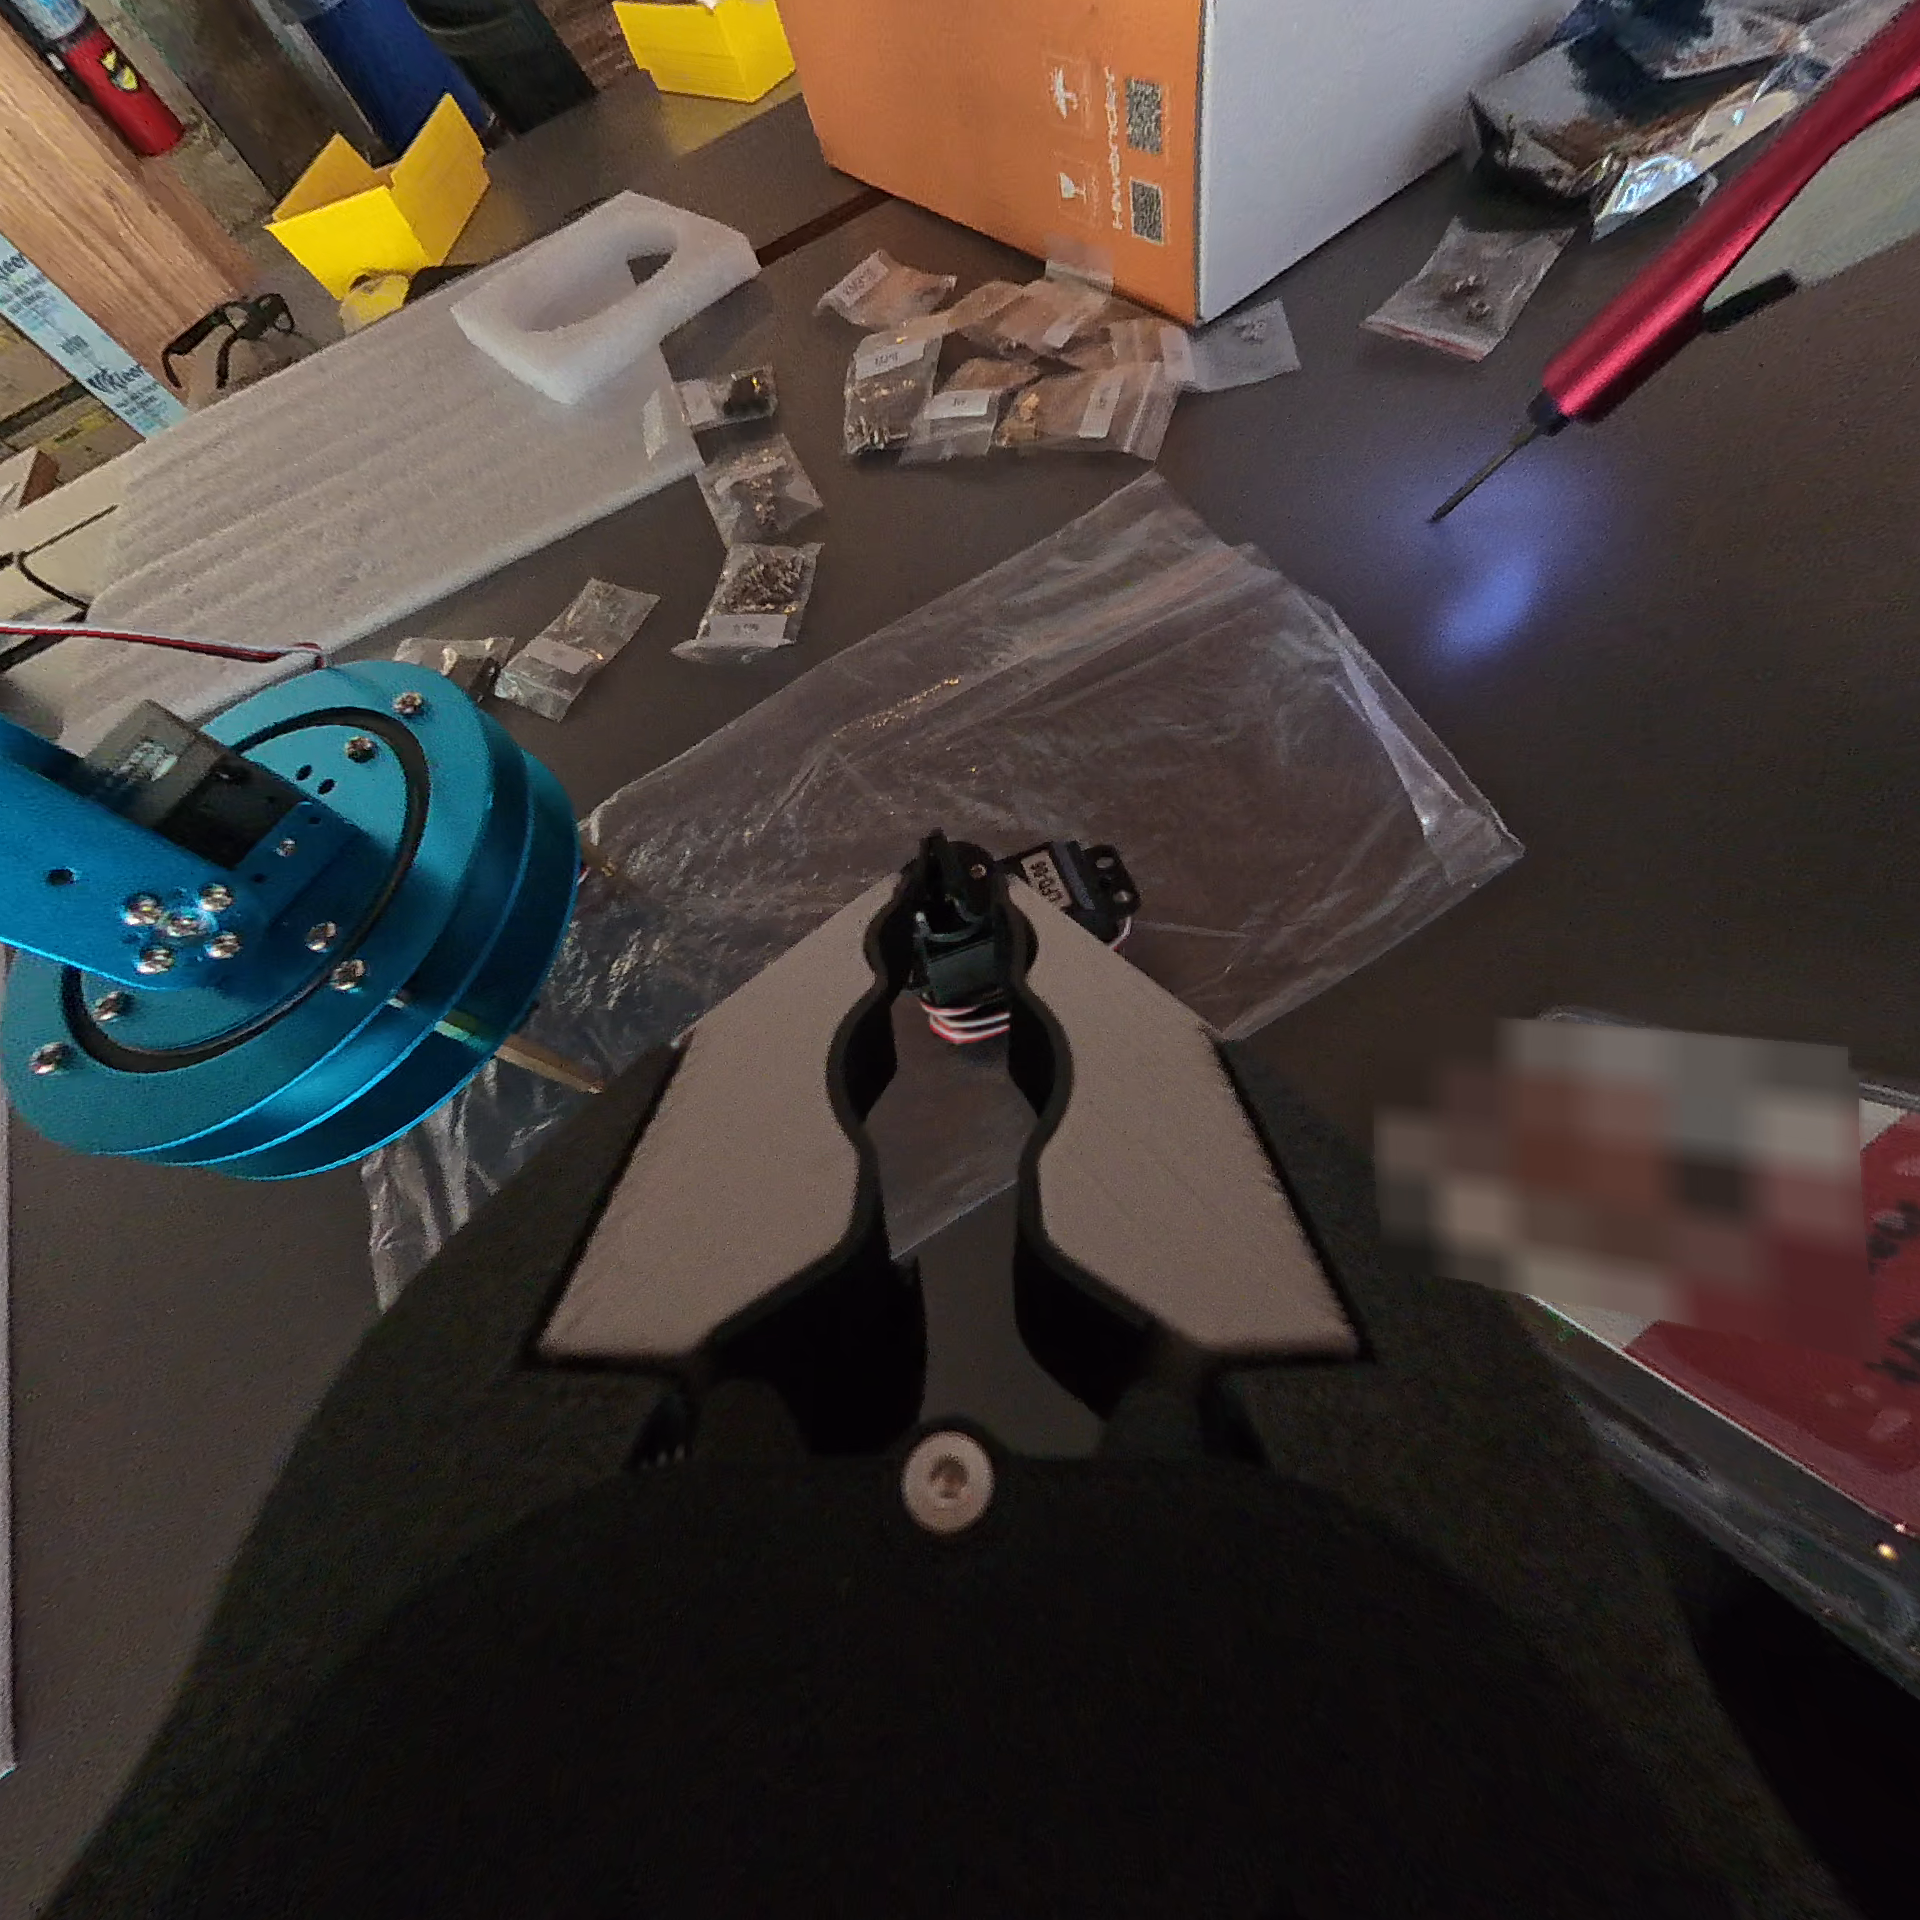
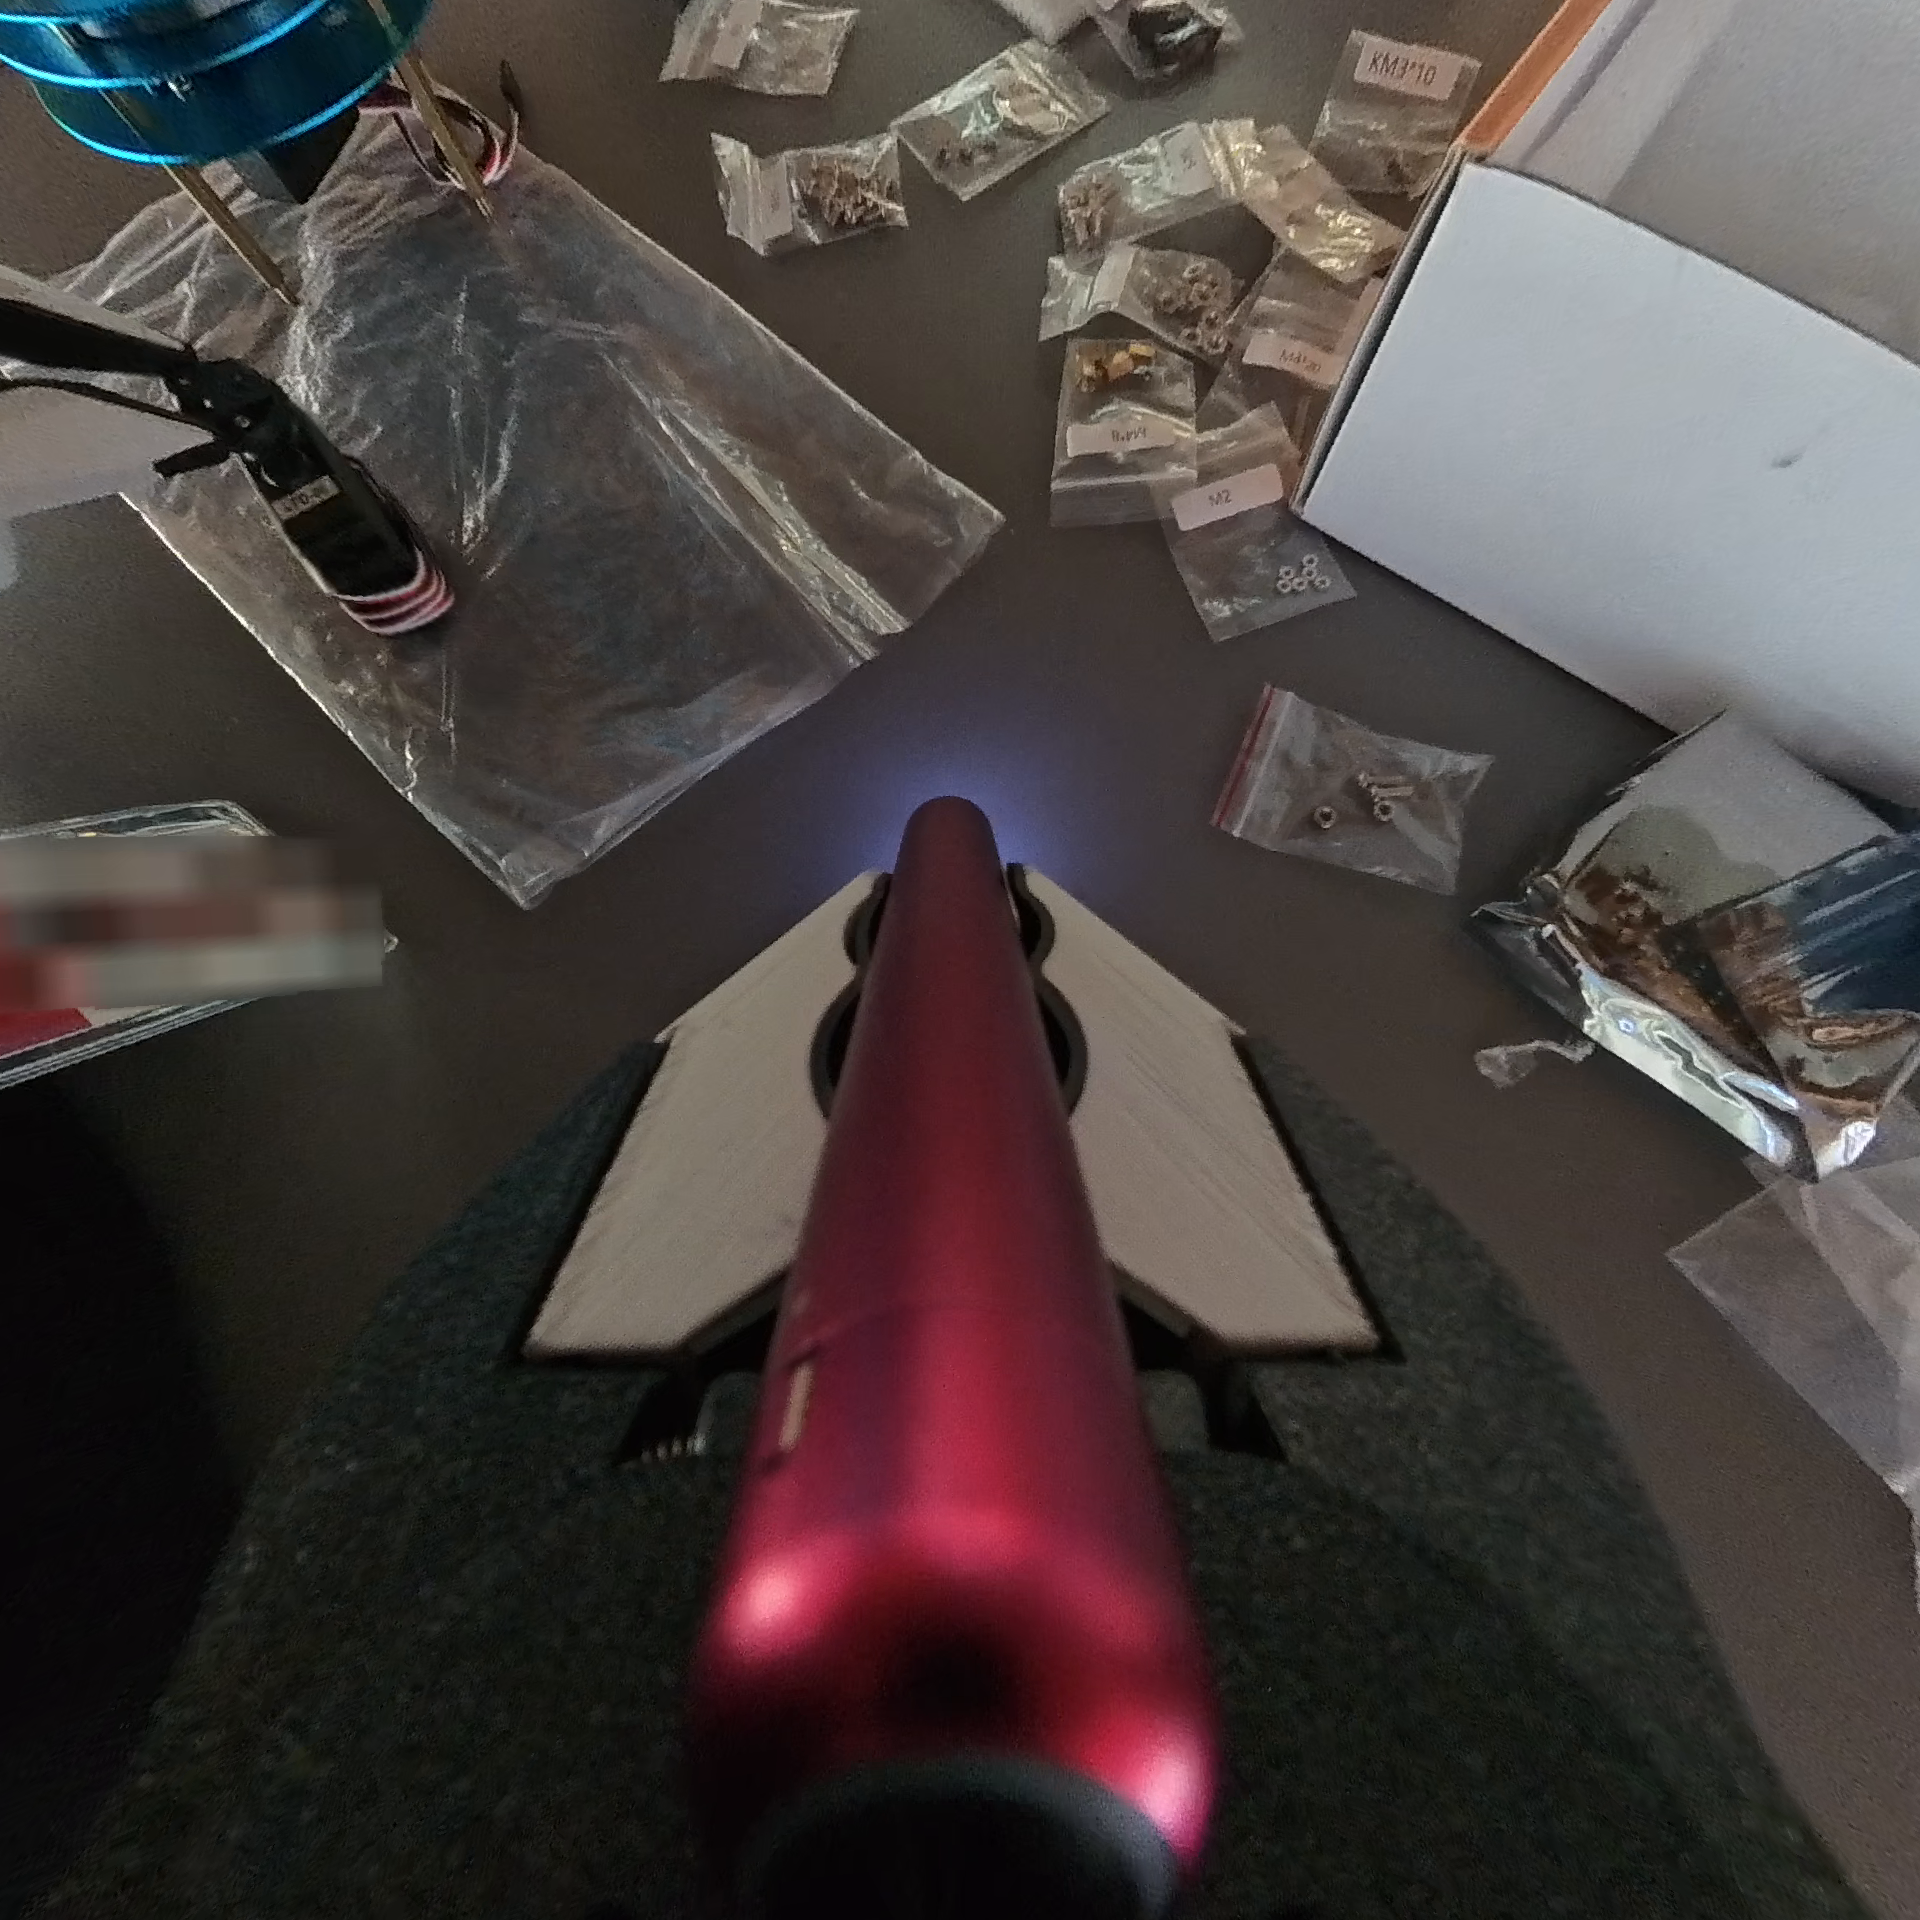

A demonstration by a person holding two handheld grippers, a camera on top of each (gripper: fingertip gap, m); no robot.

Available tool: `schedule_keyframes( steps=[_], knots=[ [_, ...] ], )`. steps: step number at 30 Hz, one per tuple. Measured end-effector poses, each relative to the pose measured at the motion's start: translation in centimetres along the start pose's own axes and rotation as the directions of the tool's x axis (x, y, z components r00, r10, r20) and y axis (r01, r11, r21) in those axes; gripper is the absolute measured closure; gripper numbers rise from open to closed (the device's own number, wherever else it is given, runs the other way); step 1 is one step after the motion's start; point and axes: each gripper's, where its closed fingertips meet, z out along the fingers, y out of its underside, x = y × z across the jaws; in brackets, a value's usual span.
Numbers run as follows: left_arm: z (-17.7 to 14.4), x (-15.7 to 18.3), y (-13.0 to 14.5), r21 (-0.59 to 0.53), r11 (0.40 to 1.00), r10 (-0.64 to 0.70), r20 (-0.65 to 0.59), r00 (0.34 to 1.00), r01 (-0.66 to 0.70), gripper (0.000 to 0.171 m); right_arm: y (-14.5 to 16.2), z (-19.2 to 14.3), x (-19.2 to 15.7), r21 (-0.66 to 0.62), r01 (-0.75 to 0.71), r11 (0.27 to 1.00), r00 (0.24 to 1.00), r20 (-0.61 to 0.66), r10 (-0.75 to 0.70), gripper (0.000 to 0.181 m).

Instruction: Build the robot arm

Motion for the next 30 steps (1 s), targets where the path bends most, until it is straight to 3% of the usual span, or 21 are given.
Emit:
schedule_keyframes(
  steps=[9,22,30],
  knots=[
    [0.01,0.26,0.04,0.009,0.995,-0.102,-0.041,0.994,0.103,0.163,-0.29,0.46,-0.51,0.009,-0.040,0.999,0.999,0.030,0.040,0.158],
    [0.09,0.17,0.01,0.014,0.992,-0.125,-0.025,0.992,0.126,0.165,-0.24,0.75,-0.45,0.033,-0.154,0.987,0.984,0.091,0.151,0.157],
    [0.08,0.13,0.04,0.017,0.990,-0.143,-0.021,0.990,0.143,0.167,0.03,0.82,-0.90,0.071,-0.152,0.986,0.984,0.103,0.145,0.157]
  ],
)
